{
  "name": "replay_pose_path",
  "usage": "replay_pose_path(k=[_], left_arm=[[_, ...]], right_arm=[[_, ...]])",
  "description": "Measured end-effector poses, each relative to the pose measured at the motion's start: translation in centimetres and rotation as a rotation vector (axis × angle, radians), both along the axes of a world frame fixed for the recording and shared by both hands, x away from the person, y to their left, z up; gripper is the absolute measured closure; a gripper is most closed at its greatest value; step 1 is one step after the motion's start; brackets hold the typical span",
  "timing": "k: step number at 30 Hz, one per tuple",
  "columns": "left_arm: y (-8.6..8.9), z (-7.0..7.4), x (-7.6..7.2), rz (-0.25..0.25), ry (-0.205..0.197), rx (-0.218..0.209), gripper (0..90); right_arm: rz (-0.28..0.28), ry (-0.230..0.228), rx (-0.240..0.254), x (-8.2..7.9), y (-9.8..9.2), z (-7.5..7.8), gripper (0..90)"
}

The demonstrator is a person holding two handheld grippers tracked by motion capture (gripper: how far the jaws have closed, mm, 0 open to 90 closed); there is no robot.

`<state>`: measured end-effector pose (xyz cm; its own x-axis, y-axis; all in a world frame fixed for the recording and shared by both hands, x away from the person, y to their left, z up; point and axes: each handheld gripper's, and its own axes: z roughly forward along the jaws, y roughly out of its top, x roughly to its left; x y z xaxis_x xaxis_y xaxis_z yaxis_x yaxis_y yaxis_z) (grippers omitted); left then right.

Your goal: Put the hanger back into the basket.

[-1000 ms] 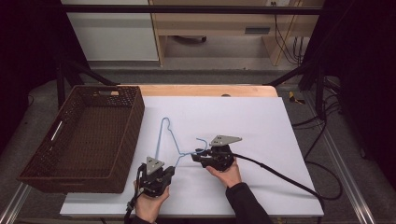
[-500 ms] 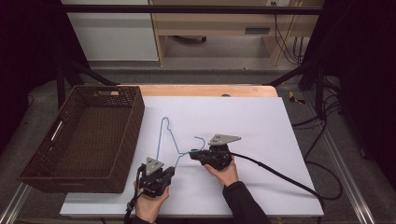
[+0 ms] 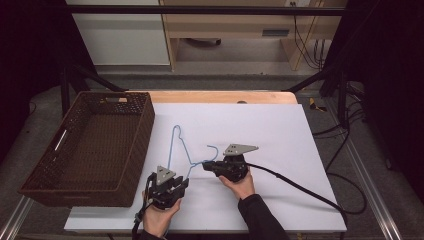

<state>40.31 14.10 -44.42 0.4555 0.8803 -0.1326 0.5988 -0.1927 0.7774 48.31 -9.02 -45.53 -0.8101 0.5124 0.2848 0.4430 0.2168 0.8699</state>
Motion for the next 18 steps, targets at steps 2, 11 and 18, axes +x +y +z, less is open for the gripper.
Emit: replay_pose_path(k=[2, 11, 18], left_arm=[[-0.1, 0.0, 0.4, -0.015, 0.019, 0.030, 62.9], [-0.9, -0.9, 1.3, -0.038, 0.058, 0.074, 74.9], [-1.2, -0.8, 0.9, 0.004, 0.016, 0.080, 86.4]], right_arm=[[-0.004, -0.003, -0.003, 0.0, 0.0, 0.0, 84.8], [-0.004, -0.006, -0.005, 0.0, -0.1, 0.1, 84.9], [-0.010, -0.016, -0.006, -0.2, -0.1, 0.4, 84.0]])
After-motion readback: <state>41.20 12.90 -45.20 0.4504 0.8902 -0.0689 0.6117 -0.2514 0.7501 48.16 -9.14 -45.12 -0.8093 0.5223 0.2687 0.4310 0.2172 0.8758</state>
